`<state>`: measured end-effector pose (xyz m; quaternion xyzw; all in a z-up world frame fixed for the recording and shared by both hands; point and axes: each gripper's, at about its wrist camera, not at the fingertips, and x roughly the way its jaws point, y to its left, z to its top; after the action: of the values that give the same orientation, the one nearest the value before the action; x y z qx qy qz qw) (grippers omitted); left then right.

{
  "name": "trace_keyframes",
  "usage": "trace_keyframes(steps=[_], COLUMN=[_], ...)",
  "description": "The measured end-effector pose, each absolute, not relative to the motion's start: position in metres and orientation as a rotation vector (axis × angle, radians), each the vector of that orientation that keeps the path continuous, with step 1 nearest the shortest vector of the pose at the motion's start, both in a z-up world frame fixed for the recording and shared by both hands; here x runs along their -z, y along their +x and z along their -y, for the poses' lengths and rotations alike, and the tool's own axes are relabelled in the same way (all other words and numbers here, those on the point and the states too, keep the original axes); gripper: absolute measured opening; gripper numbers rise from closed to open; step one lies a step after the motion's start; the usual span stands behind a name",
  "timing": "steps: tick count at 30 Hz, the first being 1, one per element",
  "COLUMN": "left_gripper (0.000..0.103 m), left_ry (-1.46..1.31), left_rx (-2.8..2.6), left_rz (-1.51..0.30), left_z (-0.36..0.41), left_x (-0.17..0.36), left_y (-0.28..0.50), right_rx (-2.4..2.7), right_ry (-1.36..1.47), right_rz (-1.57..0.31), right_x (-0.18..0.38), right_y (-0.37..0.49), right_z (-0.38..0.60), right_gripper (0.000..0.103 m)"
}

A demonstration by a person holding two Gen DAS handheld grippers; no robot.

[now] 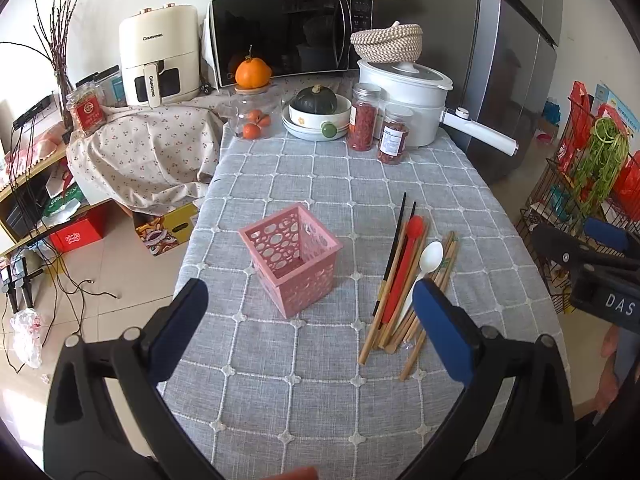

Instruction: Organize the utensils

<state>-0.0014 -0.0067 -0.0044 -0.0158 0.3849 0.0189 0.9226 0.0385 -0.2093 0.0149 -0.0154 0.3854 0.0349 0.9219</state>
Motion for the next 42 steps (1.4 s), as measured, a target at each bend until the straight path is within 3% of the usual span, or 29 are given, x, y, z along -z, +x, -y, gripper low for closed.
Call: trace_keyframes(steps=[42], left_gripper=[0.102], left_ry=[-0.023], left_rx=[-0.035], left_rz=[-0.784], left_z=[0.0003], left_x=[0.0042], left_y=[-0.0021], right_rx=[-0.07], right_ry=[-0.031], right_rz=[-0.793], right_x=[-0.012], right_y=[0.0378], right_z=[0.2075], right_gripper=[0.103])
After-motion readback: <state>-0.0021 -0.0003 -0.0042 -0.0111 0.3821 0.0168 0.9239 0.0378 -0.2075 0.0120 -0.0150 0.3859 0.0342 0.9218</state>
